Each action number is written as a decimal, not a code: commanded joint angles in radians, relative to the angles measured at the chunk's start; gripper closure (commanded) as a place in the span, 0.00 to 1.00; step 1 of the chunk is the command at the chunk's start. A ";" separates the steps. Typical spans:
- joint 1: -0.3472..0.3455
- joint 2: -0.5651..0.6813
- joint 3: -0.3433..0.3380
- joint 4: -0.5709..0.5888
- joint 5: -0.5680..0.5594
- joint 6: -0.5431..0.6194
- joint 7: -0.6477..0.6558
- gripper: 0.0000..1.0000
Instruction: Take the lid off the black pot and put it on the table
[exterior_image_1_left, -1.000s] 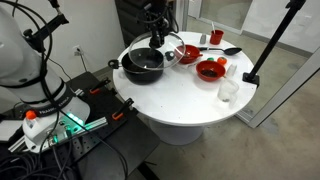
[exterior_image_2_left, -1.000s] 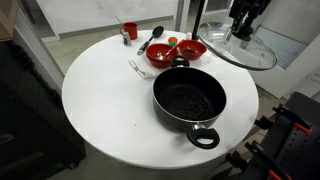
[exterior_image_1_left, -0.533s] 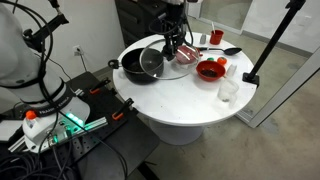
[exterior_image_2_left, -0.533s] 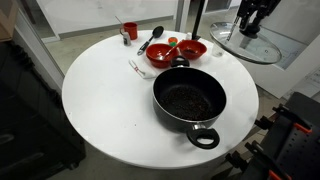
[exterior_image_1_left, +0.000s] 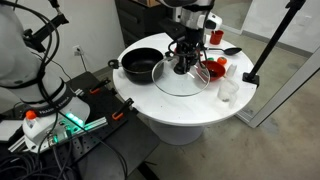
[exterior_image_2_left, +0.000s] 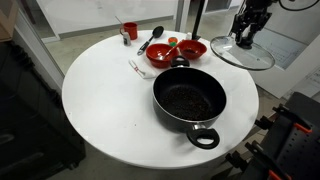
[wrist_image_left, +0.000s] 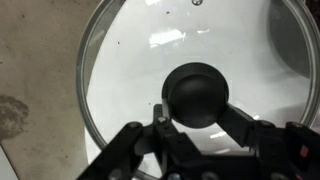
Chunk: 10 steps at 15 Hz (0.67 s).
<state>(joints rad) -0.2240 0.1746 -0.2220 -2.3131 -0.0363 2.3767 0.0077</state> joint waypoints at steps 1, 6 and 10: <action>-0.008 0.109 -0.008 0.081 0.006 -0.002 0.024 0.75; -0.015 0.210 -0.001 0.100 0.013 0.032 0.006 0.75; -0.017 0.251 0.006 0.087 0.009 0.114 -0.011 0.75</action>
<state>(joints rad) -0.2332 0.4065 -0.2245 -2.2390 -0.0352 2.4523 0.0172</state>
